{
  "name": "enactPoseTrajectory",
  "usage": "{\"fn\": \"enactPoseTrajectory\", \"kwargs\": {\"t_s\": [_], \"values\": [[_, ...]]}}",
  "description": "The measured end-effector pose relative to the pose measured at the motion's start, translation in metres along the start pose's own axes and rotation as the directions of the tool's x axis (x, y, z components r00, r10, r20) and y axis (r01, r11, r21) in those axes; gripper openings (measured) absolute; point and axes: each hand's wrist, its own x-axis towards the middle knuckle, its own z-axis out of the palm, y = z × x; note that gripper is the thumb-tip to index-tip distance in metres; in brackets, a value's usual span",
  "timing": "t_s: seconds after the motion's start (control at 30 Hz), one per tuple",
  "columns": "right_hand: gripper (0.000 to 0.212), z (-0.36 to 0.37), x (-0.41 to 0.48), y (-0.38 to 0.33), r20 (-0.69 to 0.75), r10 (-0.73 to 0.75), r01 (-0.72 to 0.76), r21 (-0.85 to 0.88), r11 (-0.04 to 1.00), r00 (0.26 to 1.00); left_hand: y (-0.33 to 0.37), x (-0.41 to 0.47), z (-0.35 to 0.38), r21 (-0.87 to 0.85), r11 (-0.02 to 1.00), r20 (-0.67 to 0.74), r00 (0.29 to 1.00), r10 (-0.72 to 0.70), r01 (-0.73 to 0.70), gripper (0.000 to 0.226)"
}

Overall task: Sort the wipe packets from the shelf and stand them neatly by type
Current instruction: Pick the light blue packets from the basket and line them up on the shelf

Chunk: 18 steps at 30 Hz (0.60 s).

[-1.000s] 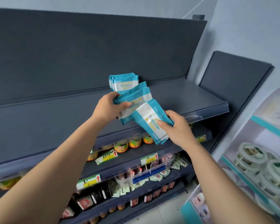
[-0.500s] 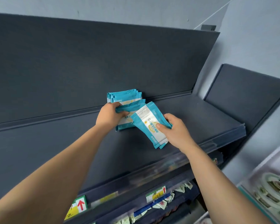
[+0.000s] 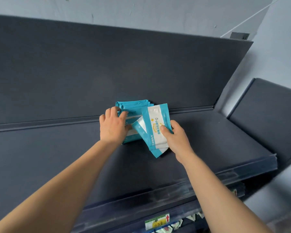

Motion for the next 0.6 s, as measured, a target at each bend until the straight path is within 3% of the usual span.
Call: {"fn": "enactPoseTrajectory", "kwargs": {"t_s": [0.2,0.33,0.47,0.6], "values": [[0.013,0.003,0.011,0.006,-0.013,0.058,-0.057,0.057,0.997,0.998,0.000,-0.013,0.000,-0.004,0.997,-0.054,0.995,0.080,-0.081,0.054],[0.015,0.001,0.014,0.013,0.002,0.079,-0.079,0.039,0.996,0.997,-0.003,-0.020,0.007,0.000,0.984,0.021,0.984,0.178,-0.178,0.061],[0.017,0.000,0.015,0.014,0.025,0.082,-0.082,0.009,0.997,0.996,0.002,-0.014,0.006,0.078,0.992,-0.031,0.994,0.103,-0.100,0.061],[0.016,0.001,0.018,0.012,0.027,0.094,-0.094,0.014,0.995,0.995,0.012,-0.001,0.005,0.120,0.993,0.045,0.999,0.010,-0.015,0.054]]}}
